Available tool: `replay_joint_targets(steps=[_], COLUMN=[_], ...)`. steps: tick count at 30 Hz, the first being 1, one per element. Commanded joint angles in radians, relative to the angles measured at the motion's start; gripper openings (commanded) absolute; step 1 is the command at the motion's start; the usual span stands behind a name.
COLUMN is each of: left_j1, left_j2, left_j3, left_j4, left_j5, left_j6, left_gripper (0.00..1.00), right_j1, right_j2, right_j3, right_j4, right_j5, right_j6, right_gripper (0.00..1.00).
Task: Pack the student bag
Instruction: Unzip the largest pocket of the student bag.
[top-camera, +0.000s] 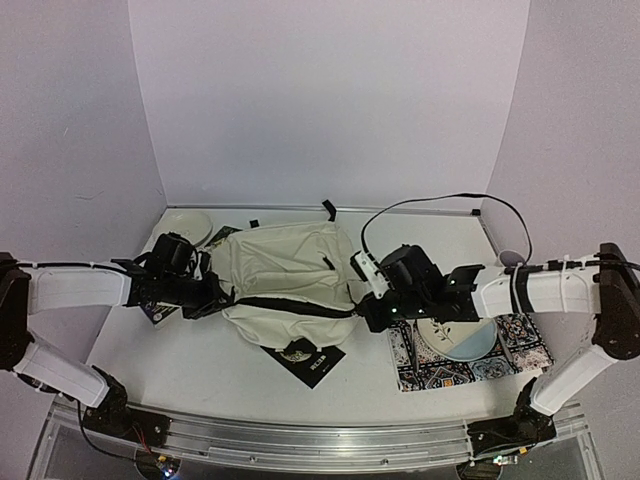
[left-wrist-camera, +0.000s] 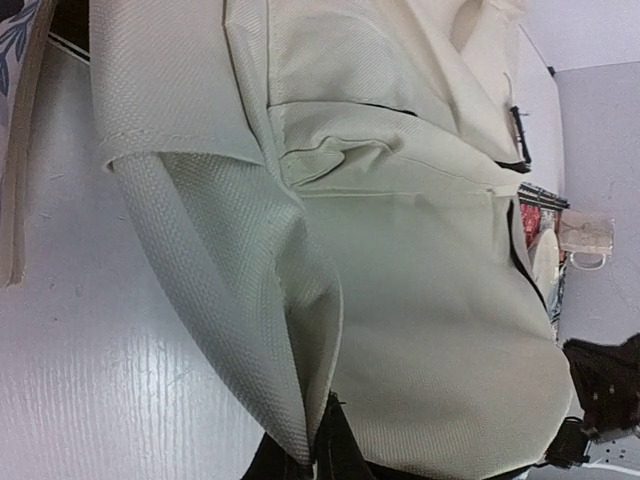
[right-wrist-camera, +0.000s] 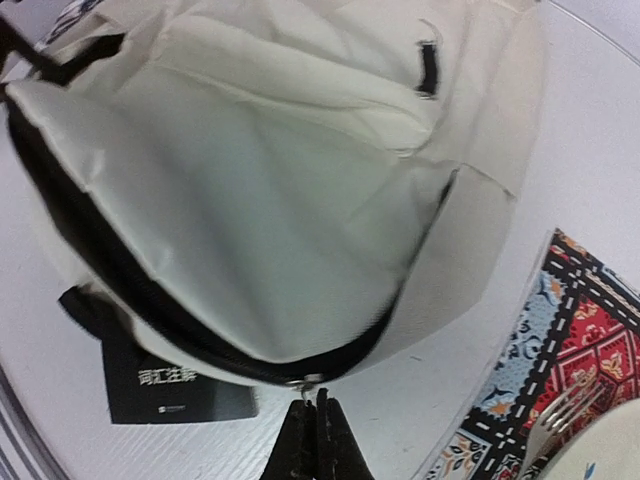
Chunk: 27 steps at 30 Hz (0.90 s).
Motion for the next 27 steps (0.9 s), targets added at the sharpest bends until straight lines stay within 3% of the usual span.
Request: replay_joint_targets(steps=[1,9,12,16,20,27], left_j1=[0.013,0.014,0.012,0.011,-0.005,-0.133], left_j2=[0.05,0.186,0.201,0.14,0.042,-0.105], left_j3=[0.123,0.273,0.289,0.237,0.137,0.017], left_j4=[0.025,0.018,0.017,0.016,0.015,-0.029], left_j5=[-0.084,-0.146,-0.132,-0.148,-0.156,-0.22], left_j6=[0.108,0.153,0.122,0.064,-0.011,-0.145], left_gripper=[0.11,0.24,0.43,0.59,0.66,0.83], right_j1=[0.085,0.161,0.16,0.16,0.161,0.16], right_j2=[0.019,0.114,0.164,0.232,0.287,0.344], right_j3=[0.081,0.205,0.258,0.33,0.39,0.447], right_j4=[0.0,0.052,0.061,0.065,0.076,0.079], right_j5=[-0.1,-0.174,-0.152,-0.122,-0.148,-0.184], right_j6=[-0.014,-0.001,-0.002,0.002,0.009,0.012], right_gripper=[0.0,0.0,0.0,0.0,0.0,0.0])
